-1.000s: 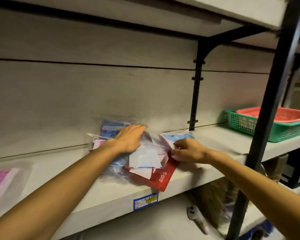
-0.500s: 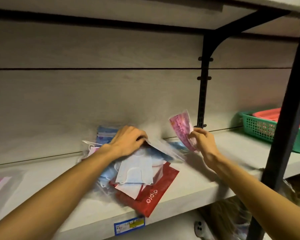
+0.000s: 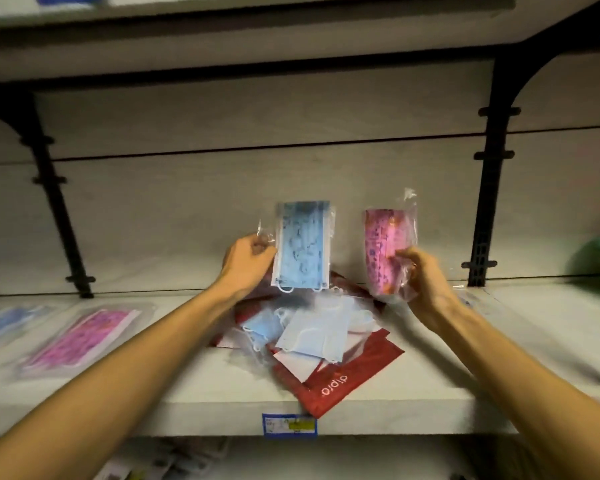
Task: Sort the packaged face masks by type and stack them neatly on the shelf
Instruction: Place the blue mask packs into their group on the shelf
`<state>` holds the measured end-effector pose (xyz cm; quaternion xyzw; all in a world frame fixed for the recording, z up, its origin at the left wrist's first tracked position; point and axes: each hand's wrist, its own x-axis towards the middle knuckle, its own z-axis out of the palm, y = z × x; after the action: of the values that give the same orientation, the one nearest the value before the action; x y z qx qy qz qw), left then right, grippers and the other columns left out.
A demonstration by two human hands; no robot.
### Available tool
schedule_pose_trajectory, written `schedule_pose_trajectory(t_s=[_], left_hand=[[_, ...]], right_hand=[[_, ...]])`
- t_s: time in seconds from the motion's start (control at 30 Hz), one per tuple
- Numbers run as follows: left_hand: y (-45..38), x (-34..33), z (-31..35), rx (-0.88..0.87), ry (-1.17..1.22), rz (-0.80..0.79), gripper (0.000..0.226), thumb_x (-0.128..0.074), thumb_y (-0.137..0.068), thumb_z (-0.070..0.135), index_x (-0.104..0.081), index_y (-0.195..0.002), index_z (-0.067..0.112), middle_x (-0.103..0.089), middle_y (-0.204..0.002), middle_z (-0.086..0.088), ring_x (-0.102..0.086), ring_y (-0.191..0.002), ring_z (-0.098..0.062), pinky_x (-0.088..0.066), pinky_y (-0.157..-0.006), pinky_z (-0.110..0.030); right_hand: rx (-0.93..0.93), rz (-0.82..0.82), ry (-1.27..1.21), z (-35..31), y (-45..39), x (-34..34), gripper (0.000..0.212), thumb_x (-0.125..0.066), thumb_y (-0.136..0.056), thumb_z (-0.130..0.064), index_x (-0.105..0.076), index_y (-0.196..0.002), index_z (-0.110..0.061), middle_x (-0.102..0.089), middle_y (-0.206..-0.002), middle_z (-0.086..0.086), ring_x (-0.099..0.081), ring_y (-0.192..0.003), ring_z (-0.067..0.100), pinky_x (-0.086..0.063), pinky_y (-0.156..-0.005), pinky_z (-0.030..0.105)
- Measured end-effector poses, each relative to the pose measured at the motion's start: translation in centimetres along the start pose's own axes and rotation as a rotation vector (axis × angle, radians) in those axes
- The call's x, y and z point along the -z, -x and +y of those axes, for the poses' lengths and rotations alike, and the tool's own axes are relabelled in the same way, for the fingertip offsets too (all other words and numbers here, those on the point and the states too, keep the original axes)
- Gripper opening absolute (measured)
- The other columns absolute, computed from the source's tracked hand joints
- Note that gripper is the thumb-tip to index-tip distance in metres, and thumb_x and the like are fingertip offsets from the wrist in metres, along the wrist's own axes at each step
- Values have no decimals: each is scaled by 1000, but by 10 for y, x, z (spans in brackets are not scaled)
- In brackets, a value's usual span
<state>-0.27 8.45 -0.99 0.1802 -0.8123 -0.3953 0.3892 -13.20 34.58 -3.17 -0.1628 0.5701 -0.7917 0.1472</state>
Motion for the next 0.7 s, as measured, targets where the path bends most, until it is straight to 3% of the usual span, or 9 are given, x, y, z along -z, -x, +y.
schedule_pose_trajectory(t_s=[0.07, 0.17, 0.23, 0.3, 0.33, 0.43, 0.53, 0.7], left_hand=[[4, 15, -9, 42, 38, 12, 7, -67, -91, 25, -67, -85, 25, -73, -78, 11, -69, -73, -12, -53, -66, -26], [16, 40, -20, 141, 69, -27, 3, -64, -96, 17, -63, -96, 19, -75, -95, -7, -73, -86, -25, -60, -79, -41], [27, 58, -25, 163, 55, -43, 6, -59, -96, 9, -60, -95, 14, -71, -84, -7, -69, -68, -19, -59, -63, -36], [39, 79, -28, 169, 26, -49, 11, -53, -95, 2, -57, -92, 12, -65, -71, -5, -61, -54, -14, -50, -51, -27], [45, 90, -30, 177, 14, -56, 12, -52, -96, 3, -57, -92, 12, -66, -74, -7, -62, -59, -15, -50, -55, -28], [68, 130, -36, 195, 21, -47, 11, -48, -104, 15, -59, -101, 14, -72, -95, -11, -68, -81, -24, -56, -72, -36], [92, 177, -44, 231, 81, 12, 22, -45, -107, 25, -61, -105, 10, -73, -103, -16, -71, -95, -33, -59, -87, -45], [143, 270, -65, 237, 118, 17, 33, -55, -101, 26, -57, -113, -5, -68, -110, -27, -67, -103, -40, -53, -95, -54]], right_hand=[[13, -3, 14, 4, 4, -15, 16, -52, -94, -23, -62, -90, -12, -62, -83, 11, -60, -74, 22, -52, -60, 27], [24, -2, 32, 7, 11, -36, 18, -53, -93, -15, -59, -76, -13, -51, -48, -2, -50, -44, 14, -36, -39, 17], [61, -4, 92, 6, 16, -51, 16, -55, -90, -13, -60, -75, -11, -56, -59, 3, -49, -57, 19, -39, -47, 24], [100, -26, 96, 6, 26, -67, 9, -56, -91, -9, -63, -87, -6, -67, -87, 15, -61, -76, 27, -50, -64, 35], [107, -43, 85, 7, 32, -77, 9, -56, -93, -7, -64, -93, -5, -70, -93, 16, -67, -79, 27, -54, -68, 36], [119, -111, 32, 16, 56, -115, 15, -56, -93, -3, -65, -104, -8, -77, -89, 9, -76, -76, 21, -58, -58, 28], [116, -146, -9, 35, 86, -163, 20, -60, -89, 0, -67, -107, -7, -77, -97, 12, -76, -86, 25, -61, -63, 31], [129, -181, 59, 77, 150, -260, 13, -66, -82, -2, -67, -89, -13, -76, -74, 0, -72, -61, 15, -54, -49, 26]])
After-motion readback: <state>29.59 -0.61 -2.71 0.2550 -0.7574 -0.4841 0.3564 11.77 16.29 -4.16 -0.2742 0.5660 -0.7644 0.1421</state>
